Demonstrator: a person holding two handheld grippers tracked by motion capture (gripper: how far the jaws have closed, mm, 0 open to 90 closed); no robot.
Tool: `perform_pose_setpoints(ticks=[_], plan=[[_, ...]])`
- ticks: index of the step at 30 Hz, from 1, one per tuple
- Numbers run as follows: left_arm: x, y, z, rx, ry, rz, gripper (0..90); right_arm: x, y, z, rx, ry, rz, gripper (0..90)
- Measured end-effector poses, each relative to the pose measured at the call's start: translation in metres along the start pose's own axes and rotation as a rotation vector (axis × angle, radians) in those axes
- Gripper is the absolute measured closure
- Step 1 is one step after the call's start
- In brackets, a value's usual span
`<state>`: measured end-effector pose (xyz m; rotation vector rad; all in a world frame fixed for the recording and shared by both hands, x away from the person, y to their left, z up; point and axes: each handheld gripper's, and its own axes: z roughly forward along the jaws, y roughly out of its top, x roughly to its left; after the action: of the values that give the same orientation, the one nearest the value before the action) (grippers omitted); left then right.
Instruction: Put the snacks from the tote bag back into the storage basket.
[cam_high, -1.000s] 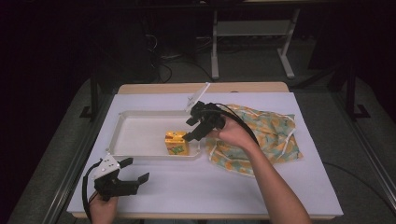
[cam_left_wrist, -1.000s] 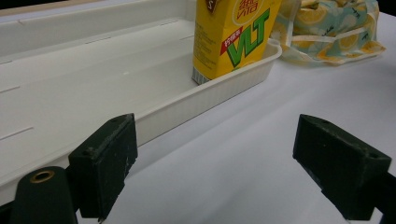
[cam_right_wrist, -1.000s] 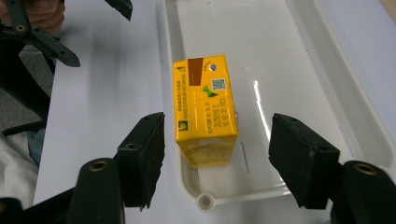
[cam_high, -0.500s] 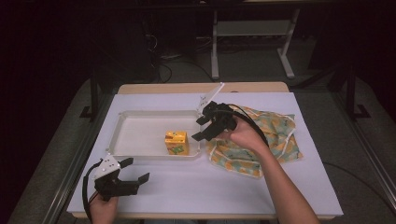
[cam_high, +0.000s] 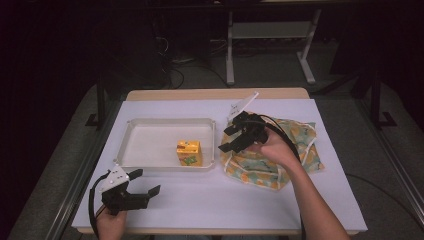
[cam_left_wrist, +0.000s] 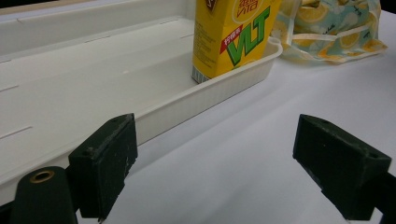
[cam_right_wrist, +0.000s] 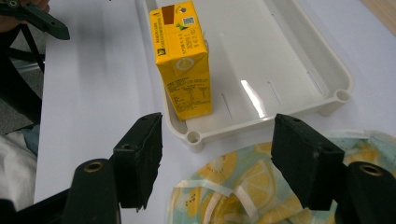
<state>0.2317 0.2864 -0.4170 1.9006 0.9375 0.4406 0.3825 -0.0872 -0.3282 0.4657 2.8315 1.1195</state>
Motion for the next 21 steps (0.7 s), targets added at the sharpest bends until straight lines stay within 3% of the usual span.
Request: perform_pose_setpoints(ticks=[21], plan=[[-0.001, 0.000, 0.002, 0.003, 0.000, 0.001, 13.4, 0.005, -0.042, -0.021, -0.027, -0.035, 0.070, 32.5]])
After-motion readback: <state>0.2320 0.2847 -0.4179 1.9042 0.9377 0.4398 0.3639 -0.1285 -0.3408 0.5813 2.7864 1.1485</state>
